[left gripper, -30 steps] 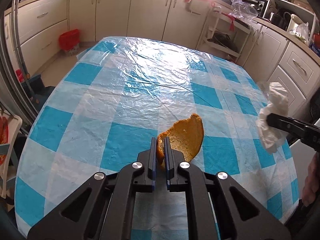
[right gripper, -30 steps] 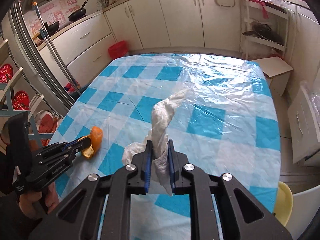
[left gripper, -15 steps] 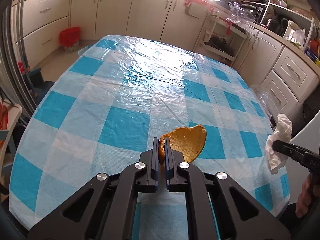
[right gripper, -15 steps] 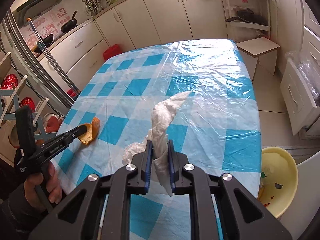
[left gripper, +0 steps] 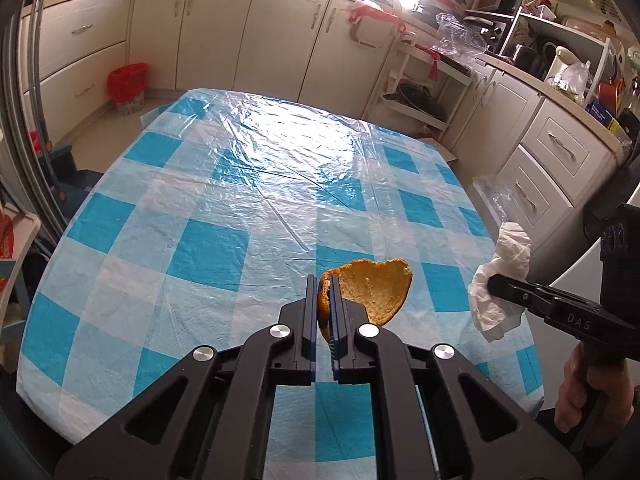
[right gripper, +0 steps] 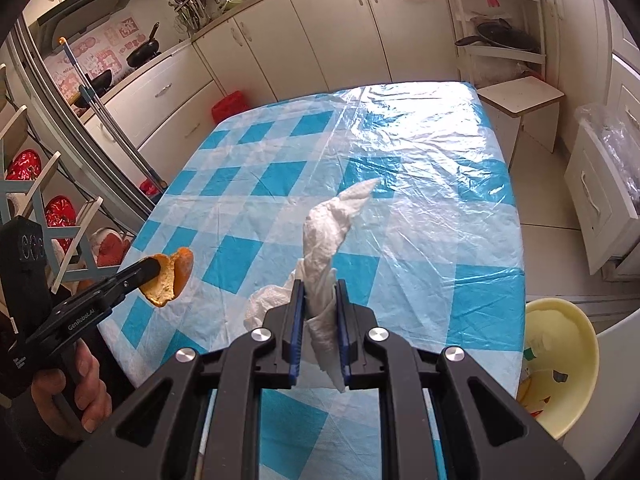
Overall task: Collect trash
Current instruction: 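Lift the peel with the left tool while the right tool carries the tissue to the bucket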
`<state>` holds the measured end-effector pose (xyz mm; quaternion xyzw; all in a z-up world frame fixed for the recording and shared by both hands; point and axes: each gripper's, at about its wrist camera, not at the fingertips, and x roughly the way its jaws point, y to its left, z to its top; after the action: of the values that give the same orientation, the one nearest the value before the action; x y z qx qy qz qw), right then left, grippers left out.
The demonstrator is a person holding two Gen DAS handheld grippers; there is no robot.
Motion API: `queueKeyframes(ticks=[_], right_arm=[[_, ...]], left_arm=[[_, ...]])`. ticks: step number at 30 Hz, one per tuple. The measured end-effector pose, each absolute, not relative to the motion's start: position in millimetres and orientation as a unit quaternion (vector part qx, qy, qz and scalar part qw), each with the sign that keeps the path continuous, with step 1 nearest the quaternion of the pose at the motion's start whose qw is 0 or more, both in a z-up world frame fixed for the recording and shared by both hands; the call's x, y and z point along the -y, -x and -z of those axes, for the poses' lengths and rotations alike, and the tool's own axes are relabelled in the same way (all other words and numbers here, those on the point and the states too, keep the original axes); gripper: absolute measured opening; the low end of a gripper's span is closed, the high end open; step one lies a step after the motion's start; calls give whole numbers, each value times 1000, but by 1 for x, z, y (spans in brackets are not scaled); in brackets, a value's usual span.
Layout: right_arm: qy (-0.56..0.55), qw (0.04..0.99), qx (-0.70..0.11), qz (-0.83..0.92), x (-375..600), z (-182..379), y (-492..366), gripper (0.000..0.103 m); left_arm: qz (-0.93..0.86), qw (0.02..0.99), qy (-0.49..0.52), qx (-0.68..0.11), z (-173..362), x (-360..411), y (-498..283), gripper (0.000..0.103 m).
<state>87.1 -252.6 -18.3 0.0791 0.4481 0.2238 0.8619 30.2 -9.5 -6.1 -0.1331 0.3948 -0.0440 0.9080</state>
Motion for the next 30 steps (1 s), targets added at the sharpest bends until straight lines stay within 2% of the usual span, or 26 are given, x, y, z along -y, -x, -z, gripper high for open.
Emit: queueKeyframes(ticks=[17,30], right_arm=[[-116,884,-421,-167,307,4,-84,16],[-142,899,-413,-26,392,2,-71,17]], left_arm=[[90,912,120,-381,-26,73,-30,5],[125,906,121,-385,-30,113,-40,5]])
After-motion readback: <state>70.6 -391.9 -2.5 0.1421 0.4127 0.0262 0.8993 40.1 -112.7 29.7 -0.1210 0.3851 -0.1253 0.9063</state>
